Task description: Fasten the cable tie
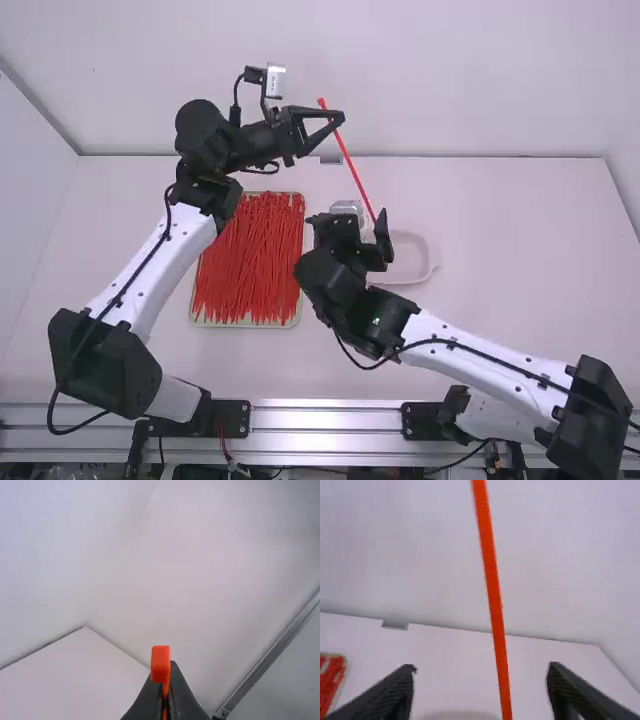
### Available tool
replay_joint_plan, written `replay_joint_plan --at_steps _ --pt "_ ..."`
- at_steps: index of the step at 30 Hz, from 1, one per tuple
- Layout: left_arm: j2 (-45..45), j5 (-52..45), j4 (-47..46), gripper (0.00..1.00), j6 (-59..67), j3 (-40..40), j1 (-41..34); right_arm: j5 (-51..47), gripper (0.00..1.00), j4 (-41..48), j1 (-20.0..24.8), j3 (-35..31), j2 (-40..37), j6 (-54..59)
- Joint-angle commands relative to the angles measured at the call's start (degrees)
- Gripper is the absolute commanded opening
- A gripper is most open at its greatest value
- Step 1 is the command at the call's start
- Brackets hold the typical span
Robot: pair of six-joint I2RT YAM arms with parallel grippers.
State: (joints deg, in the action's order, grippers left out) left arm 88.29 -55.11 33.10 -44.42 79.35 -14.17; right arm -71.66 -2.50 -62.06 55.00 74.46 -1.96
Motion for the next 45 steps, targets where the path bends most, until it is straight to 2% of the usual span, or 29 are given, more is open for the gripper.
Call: replay_joint_plan --at_steps 1,3,11,16,20,24,29,32,35,38,39,42,45 --pt "-1.1 0.6 -0.9 0.02 3.8 1.4 0.4 3.2 0.87 -0.6 -2.0 1.6 0.1 1.6" --pt "-1.1 0.8 -2.8 0.02 5.5 1.4 1.3 4.7 0.99 -1.9 -3.8 1.7 0.1 4.1" --pt "-1.1 -1.2 -8.1 0.02 10.5 1.4 5.0 6.8 0.99 -4.8 -8.1 1.6 -1.9 10.1" --pt "-1.1 -3.0 -11.2 0.01 13.4 1.4 6.4 15.3 0.99 -4.1 -7.3 1.6 -5.5 12.0" --pt "-1.1 -6.0 -11.6 0.02 14.4 1.4 7.7 23.9 0.99 -2.4 -4.3 1.6 -9.3 12.7" --pt "-1.1 -9.6 -11.5 0.02 16.2 1.4 8.2 33.6 0.99 0.2 0.5 1.6 -12.5 12.5" --pt "-1.1 -12.4 -13.3 0.02 21.4 1.4 8.0 51.3 0.99 3.9 8.9 1.6 -15.9 12.5" --pt "-1.1 -15.1 -14.4 0.02 23.5 1.4 8.3 63.9 0.99 5.8 15.9 1.6 -17.2 12.5" --pt "-1.1 -16.8 -14.5 0.02 24.0 1.4 8.0 73.1 0.99 5.8 20.9 1.6 -17.2 13.2" --pt "-1.1 -20.9 -14.0 0.02 25.0 1.4 8.3 89.0 1.0 5.8 28.7 1.6 -17.1 14.3" --pt "-1.1 -20.9 -14.0 0.02 25.0 1.4 8.3 89.0 1.0 5.8 28.7 1.6 -17.1 14.3" --pt "-1.1 -22.8 -14.1 0.02 25.0 1.4 8.0 104.5 1.0 5.0 36.4 1.6 -15.9 14.3" --pt "-1.1 -24.8 -14.1 0.02 26.2 1.4 8.0 113.4 1.0 3.6 41.2 1.6 -14.4 14.2"
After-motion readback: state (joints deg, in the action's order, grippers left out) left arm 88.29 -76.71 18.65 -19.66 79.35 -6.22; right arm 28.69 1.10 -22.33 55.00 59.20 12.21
